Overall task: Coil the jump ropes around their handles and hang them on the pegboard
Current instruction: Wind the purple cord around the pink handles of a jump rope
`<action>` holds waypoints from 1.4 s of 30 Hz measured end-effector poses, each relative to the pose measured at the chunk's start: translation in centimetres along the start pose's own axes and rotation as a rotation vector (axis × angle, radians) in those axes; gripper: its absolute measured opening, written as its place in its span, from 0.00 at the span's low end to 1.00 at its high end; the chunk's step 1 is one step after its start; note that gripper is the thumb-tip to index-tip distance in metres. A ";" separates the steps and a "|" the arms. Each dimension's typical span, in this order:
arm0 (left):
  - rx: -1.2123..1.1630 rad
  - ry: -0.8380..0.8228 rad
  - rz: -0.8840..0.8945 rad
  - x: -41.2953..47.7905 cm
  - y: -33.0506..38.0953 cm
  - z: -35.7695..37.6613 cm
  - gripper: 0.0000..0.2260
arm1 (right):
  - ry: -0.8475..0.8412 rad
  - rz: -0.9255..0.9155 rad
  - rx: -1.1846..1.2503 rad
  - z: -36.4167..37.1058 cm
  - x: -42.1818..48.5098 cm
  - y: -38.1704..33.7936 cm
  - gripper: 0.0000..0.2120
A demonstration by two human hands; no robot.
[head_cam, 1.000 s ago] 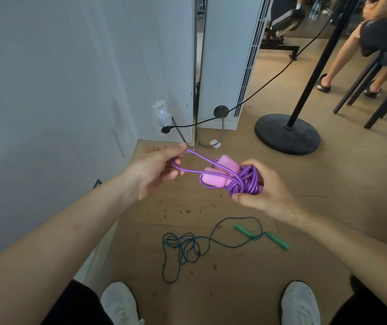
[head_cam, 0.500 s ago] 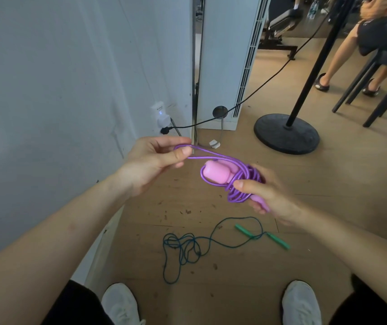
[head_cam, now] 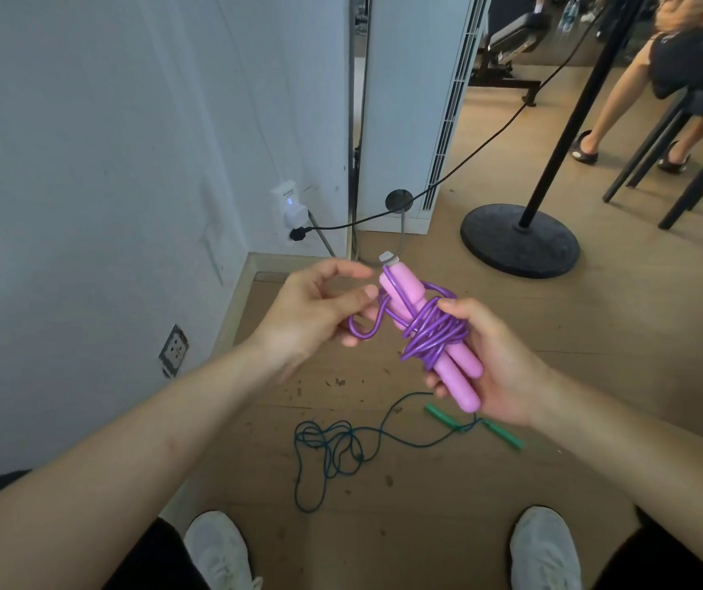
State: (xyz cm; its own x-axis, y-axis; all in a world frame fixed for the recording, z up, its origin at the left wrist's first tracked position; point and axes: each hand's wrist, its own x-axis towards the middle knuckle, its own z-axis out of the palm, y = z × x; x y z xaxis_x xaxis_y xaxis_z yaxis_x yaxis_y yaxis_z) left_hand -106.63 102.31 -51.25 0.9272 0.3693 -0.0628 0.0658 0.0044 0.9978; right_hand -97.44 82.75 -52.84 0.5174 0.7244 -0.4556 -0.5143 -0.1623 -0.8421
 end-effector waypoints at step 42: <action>0.113 0.085 0.152 -0.5 -1.2 0.6 0.02 | 0.077 -0.127 -0.184 1.5 0.9 1.1 0.13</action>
State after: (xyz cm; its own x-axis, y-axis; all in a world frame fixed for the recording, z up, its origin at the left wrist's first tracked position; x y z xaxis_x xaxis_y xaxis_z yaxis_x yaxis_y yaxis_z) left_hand -106.89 101.53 -52.38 0.8956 0.4346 0.0952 -0.0271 -0.1604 0.9867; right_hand -98.55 84.25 -53.75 0.6243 0.6944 -0.3578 -0.3125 -0.1977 -0.9291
